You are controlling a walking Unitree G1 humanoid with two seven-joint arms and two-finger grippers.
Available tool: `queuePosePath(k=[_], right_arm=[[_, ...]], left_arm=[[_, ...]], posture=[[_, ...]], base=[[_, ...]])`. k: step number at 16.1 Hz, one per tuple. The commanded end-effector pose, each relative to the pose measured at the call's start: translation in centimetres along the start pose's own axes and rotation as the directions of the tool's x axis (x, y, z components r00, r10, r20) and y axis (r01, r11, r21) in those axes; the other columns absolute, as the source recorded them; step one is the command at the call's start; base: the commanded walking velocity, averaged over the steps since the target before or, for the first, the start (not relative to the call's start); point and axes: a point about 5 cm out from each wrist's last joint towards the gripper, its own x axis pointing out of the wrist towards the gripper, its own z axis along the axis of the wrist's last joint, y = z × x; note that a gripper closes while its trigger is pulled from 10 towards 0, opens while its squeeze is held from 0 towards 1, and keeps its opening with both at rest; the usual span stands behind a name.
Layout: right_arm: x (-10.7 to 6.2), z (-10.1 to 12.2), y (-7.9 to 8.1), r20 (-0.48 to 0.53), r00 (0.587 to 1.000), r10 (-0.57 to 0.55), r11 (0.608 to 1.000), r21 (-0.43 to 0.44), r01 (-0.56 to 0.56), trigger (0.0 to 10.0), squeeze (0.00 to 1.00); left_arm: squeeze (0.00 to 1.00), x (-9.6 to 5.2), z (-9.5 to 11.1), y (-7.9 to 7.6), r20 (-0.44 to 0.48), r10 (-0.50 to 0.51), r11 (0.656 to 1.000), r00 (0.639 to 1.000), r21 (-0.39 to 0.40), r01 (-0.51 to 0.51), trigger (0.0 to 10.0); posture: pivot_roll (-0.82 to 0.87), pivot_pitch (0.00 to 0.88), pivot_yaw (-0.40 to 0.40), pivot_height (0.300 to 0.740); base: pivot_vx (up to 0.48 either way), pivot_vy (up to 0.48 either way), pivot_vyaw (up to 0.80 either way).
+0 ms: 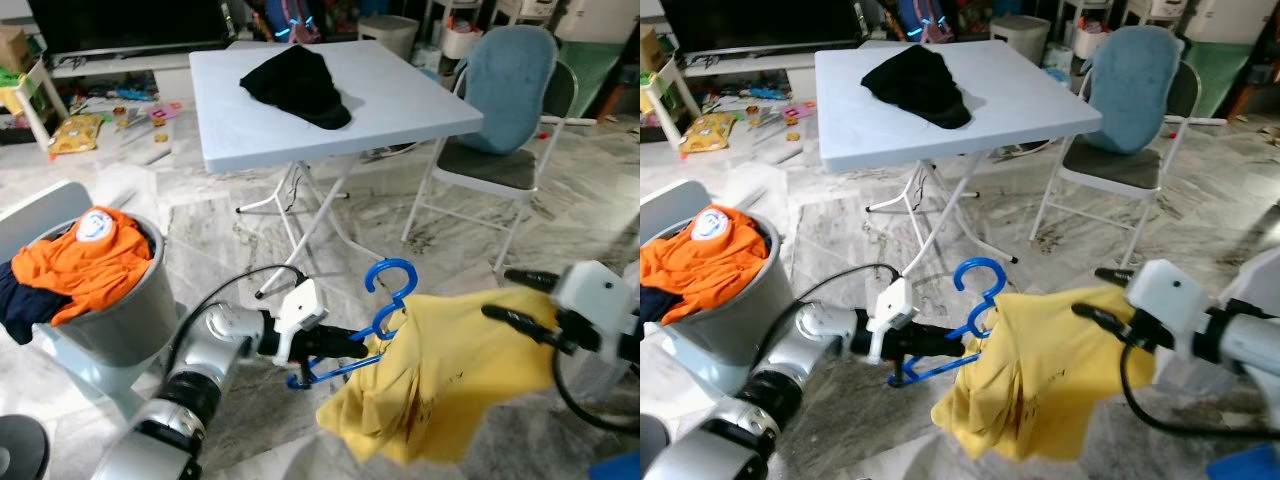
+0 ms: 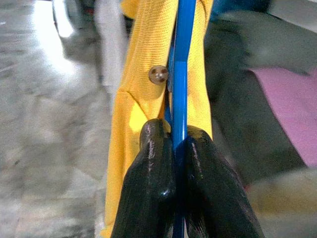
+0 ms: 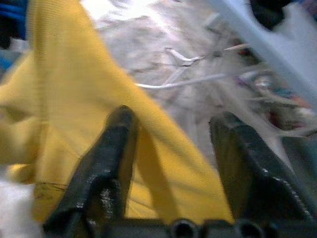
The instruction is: Hang hanger
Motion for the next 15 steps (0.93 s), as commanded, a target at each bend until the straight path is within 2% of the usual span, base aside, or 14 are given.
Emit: queuePosePath(k=[1,2,5,7,8,9,10,12,13,14,15], right_arm=[[0.2,-0.1,-0.2,-0.01,1.0,-0.029,0.999,-0.019,0.029,10.0,1.0],[1.1,-0.5,0.1,0.009,0.994,-0.105,0.994,0.01,0.105,10.0,1.0],[2.3,-0.7,0.4,0.017,0.985,-0.169,0.985,0.042,0.168,10.0,1.0],[3.7,-0.3,1.5,0.044,0.973,-0.225,0.965,0.151,0.216,10.0,1.0],[4.0,-0.2,2.0,0.05,0.974,-0.22,0.963,0.174,0.208,10.0,1.0],[4.7,0.2,4.2,0.083,0.988,-0.134,0.966,0.233,0.112,10.0,1.0],[5.2,0.3,5.4,0.087,0.991,-0.105,0.957,0.28,0.077,10.0,1.0],[5.8,0.3,6.4,0.084,0.99,-0.111,0.94,0.333,0.077,10.0,1.0],[6.0,0.2,6.9,0.073,0.99,-0.124,0.93,0.357,0.09,10.0,0.97],[6.2,0.1,7.2,0.056,0.987,-0.15,0.917,0.381,0.117,10.0,0.51],[6.2,0.0,7.3,0.051,0.986,-0.156,0.913,0.39,0.124,10.0,0.51]], left_arm=[[0.0,-0.2,1.0,0.8,0.054,0.065,0.998,0.996,0.001,-0.065,0.0],[0.0,0.3,1.5,0.8,0.095,0.111,0.994,0.989,-0.014,-0.111,0.0],[0.0,0.7,1.8,0.9,0.102,0.15,0.989,0.983,-0.014,-0.15,0.0],[0.0,1.1,2.1,1.0,0.103,0.164,0.986,0.981,-0.021,-0.163,0.0],[0.0,1.2,2.3,1.0,0.106,0.167,0.986,0.98,-0.02,-0.166,0.0],[0.0,1.5,2.6,0.9,0.115,0.166,0.986,0.979,-0.019,-0.165,0.0],[0.0,1.7,2.8,0.9,0.118,0.164,0.987,0.979,-0.014,-0.163,0.0],[0.0,2.0,2.9,0.8,0.119,0.161,0.987,0.98,-0.012,-0.161,0.0],[0.0,2.1,3.0,0.8,0.118,0.163,0.987,0.98,-0.012,-0.162,0.0],[0.0,2.2,3.1,0.8,0.12,0.163,0.987,0.979,-0.013,-0.163,0.0],[0.0,2.3,3.1,0.8,0.121,0.163,0.987,0.979,-0.014,-0.162,0.0]], posture=[[-0.03,0.0,-0.051,0.74],[-0.01,0.0,-0.056,0.74],[0.0,0.0,-0.055,0.74],[-0.01,0.0,-0.052,0.74],[0.0,0.0,-0.051,0.74],[-0.01,0.0,-0.048,0.74],[-0.01,0.0,-0.048,0.74],[-0.01,0.0,-0.047,0.74],[-0.01,0.0,-0.046,0.74],[-0.01,0.0,-0.047,0.74],[-0.01,0.0,-0.047,0.74]], base=[[0.0,0.0,0.0],[0.0,0.0,0.0],[0.0,0.0,0.0],[0.0,0.0,0.0],[0.0,0.0,0.0],[0.0,0.0,0.0],[0.0,0.0,0.0],[0.0,0.0,0.0],[0.0,0.0,0.0],[0.0,0.0,0.0],[0.0,0.0,0.0]])
